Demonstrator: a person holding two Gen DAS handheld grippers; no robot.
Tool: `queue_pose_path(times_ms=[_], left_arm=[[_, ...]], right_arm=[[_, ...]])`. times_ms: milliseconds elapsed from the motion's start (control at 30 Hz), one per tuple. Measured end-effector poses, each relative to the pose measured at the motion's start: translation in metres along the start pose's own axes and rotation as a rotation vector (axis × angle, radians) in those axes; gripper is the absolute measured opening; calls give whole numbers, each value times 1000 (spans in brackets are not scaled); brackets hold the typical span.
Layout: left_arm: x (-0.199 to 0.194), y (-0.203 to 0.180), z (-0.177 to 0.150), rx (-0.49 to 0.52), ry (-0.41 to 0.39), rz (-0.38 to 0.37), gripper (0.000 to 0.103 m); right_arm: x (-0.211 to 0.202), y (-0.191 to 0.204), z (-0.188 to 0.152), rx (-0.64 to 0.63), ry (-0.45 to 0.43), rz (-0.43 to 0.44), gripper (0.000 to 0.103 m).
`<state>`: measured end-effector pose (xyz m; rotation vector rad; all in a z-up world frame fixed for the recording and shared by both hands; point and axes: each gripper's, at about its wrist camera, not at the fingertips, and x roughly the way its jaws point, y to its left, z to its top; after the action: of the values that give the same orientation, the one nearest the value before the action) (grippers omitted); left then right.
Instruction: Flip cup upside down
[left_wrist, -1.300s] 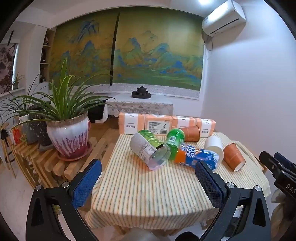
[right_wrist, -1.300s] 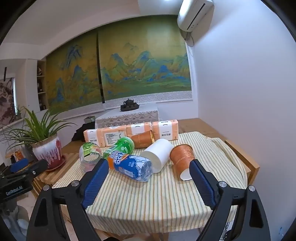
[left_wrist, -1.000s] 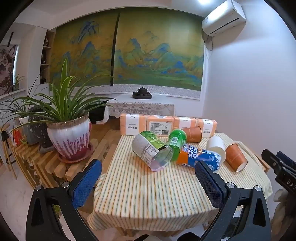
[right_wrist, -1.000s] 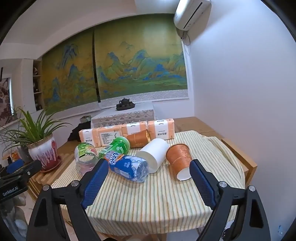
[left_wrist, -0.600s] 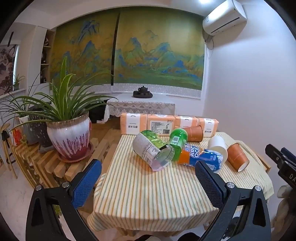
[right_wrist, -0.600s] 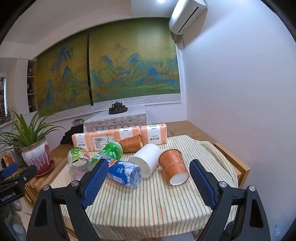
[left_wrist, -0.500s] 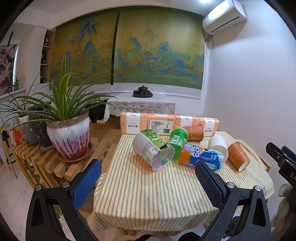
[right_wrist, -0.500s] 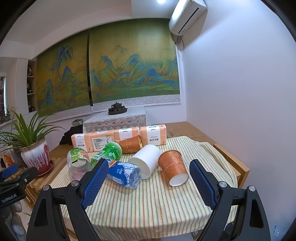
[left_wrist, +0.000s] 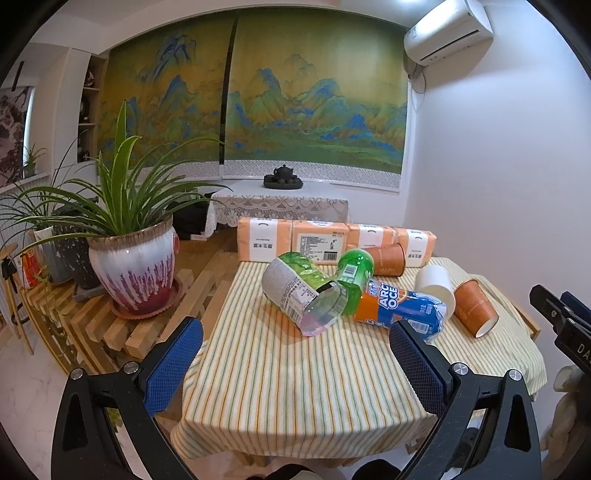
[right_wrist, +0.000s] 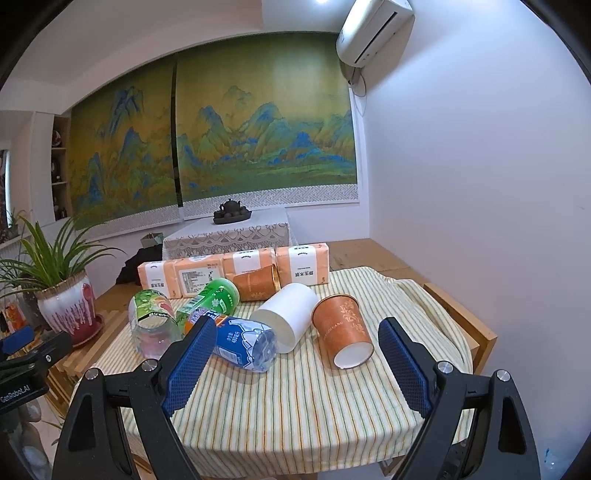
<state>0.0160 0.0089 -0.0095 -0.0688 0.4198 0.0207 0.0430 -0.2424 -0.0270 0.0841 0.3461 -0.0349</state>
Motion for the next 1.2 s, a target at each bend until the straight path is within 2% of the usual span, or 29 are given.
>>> queue_pose_path(times_ms=[1200], left_arm=[[9,-1,-1,-4,25,-15,102]], right_arm=[[9,-10,-3,17,37,-8,87]])
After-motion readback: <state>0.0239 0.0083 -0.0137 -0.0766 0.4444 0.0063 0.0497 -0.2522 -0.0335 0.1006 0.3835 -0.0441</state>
